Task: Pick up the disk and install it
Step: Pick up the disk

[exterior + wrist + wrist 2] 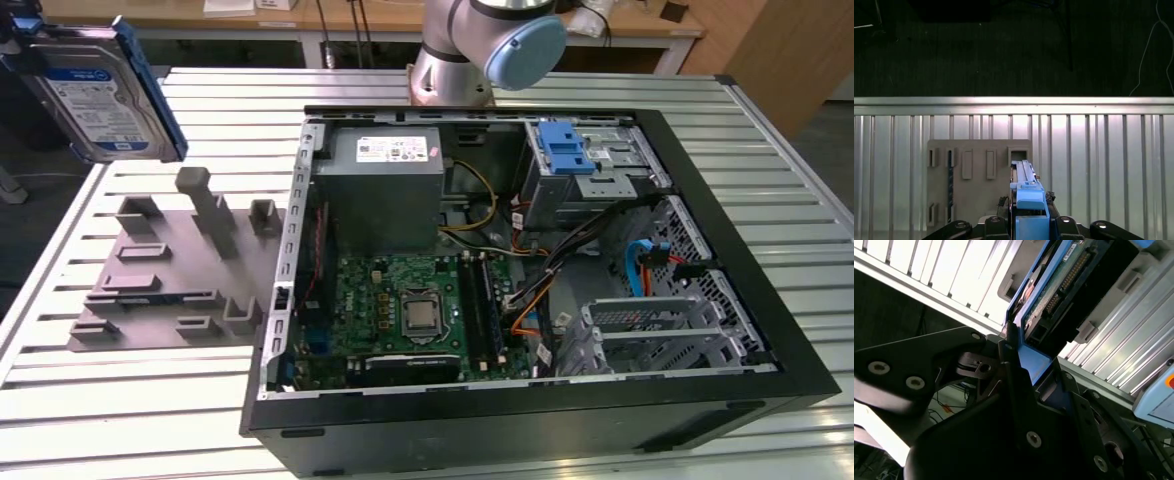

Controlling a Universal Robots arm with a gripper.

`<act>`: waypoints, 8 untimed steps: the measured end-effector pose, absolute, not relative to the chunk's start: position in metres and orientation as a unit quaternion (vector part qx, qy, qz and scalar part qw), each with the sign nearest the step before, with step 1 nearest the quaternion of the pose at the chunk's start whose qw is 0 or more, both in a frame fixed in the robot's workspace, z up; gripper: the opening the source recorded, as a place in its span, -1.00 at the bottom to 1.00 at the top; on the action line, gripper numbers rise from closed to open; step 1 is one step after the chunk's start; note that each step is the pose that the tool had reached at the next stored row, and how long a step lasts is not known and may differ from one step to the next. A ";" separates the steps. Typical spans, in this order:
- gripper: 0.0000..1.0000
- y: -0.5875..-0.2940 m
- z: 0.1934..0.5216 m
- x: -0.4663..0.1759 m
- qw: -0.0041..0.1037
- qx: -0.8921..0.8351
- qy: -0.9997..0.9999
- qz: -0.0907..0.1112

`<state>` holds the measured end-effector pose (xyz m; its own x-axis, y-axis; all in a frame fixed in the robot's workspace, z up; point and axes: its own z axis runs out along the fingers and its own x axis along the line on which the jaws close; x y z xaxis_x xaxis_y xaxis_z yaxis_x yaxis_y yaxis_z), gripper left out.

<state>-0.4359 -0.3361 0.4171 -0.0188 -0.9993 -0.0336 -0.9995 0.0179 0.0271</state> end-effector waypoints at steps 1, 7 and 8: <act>-0.27 -0.336 0.418 -0.436 0.003 -0.700 0.713 0.021; -0.27 -0.336 0.427 -0.436 0.003 -0.700 0.713 0.021; -0.27 -0.336 0.428 -0.436 0.003 -0.700 0.713 0.021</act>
